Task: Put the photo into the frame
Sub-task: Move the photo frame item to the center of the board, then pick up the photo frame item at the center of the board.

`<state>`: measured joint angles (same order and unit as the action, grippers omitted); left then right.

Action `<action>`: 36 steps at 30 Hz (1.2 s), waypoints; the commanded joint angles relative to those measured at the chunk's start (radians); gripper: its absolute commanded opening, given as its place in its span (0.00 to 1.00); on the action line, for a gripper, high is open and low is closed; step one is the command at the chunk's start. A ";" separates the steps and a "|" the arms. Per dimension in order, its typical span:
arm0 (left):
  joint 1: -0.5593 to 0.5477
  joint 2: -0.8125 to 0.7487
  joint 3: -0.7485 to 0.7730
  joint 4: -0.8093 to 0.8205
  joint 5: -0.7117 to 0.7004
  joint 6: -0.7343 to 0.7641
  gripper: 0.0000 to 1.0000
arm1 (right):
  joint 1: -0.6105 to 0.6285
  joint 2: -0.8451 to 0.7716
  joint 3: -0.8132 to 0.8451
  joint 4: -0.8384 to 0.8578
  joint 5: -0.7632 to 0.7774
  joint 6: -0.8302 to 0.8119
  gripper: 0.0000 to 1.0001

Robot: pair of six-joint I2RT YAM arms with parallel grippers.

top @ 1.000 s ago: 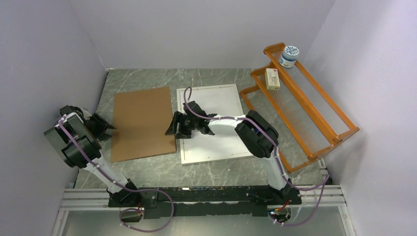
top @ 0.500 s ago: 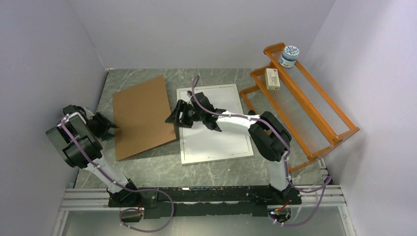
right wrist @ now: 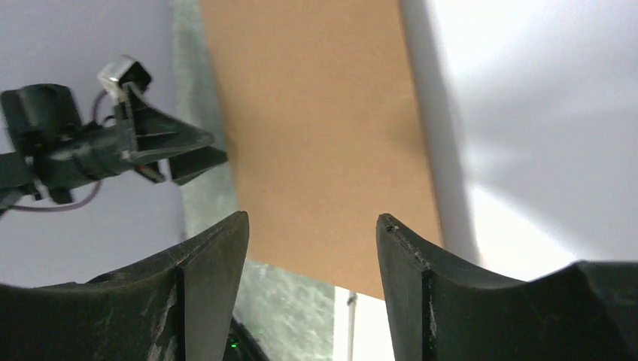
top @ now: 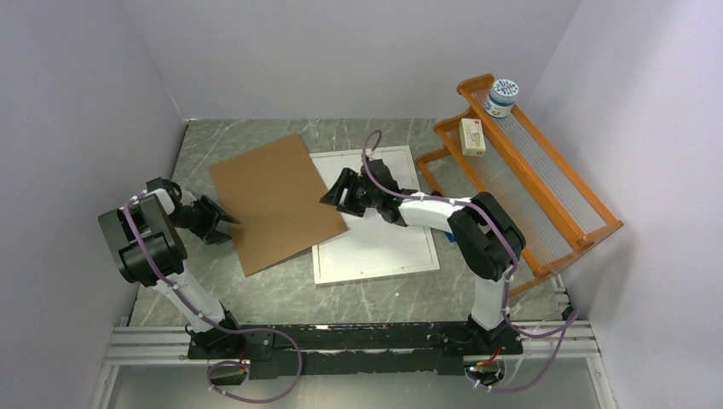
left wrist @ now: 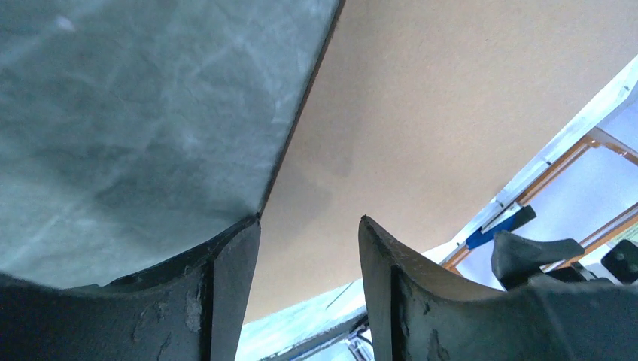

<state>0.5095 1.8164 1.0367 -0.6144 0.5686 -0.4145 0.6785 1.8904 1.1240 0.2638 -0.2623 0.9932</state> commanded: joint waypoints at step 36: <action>-0.017 0.107 0.037 -0.136 -0.175 0.053 0.61 | -0.045 0.213 0.247 0.029 -0.329 -0.175 0.63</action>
<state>0.5011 1.8618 1.1038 -0.8291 0.4740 -0.4072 0.6411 2.1494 1.3888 0.1341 -0.4789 0.7540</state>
